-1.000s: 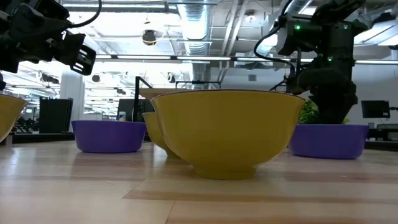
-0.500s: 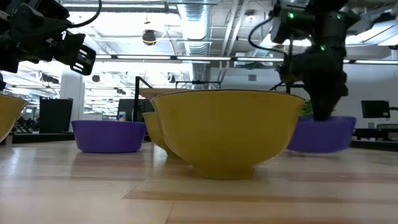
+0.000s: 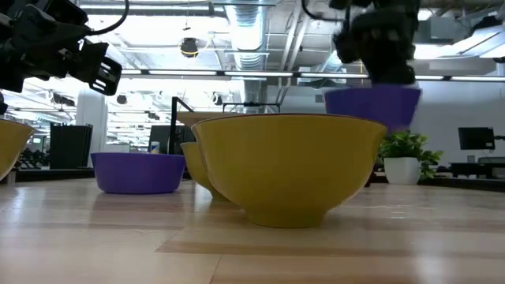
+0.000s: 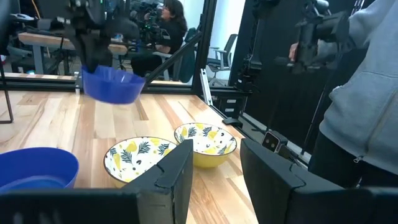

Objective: Pick & Place Mini bowls
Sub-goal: Put the right blue bowl on the shelf

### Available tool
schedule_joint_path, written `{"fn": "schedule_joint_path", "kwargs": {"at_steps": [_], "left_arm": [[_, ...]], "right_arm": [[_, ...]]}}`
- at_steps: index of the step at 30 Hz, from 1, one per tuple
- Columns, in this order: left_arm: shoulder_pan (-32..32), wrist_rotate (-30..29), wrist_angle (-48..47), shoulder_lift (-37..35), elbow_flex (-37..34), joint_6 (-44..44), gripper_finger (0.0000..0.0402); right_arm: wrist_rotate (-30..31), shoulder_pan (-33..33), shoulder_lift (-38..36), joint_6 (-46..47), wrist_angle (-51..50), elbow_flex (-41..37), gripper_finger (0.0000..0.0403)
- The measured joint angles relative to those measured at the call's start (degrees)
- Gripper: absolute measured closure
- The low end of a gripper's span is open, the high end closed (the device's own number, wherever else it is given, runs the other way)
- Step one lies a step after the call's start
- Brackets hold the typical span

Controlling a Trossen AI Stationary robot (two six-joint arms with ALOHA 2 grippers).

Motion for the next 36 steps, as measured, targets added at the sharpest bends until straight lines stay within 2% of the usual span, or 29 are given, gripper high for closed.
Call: {"fn": "schedule_joint_path", "kwargs": {"at_steps": [10, 16, 26, 36], "left_arm": [[0.0, 0.0, 0.0, 0.0, 0.0, 0.0, 0.027], [0.0, 0.0, 0.2, 0.0, 0.0, 0.0, 0.027], [0.0, 0.0, 0.5, 0.0, 0.0, 0.0, 0.027], [0.0, 0.0, 0.5, 0.0, 0.0, 0.0, 0.027]], "right_arm": [[-0.1, -0.5, 0.0, -1.6, -3.1, 9.4, 0.0403], [-0.1, -3.3, 0.0, -3.3, -6.3, 13.7, 0.0403], [0.0, -13.7, 0.0, -11.4, -7.1, 20.5, 0.0403], [-0.1, -26.9, 0.0, -17.7, -7.9, 25.9, 0.0403]]}}
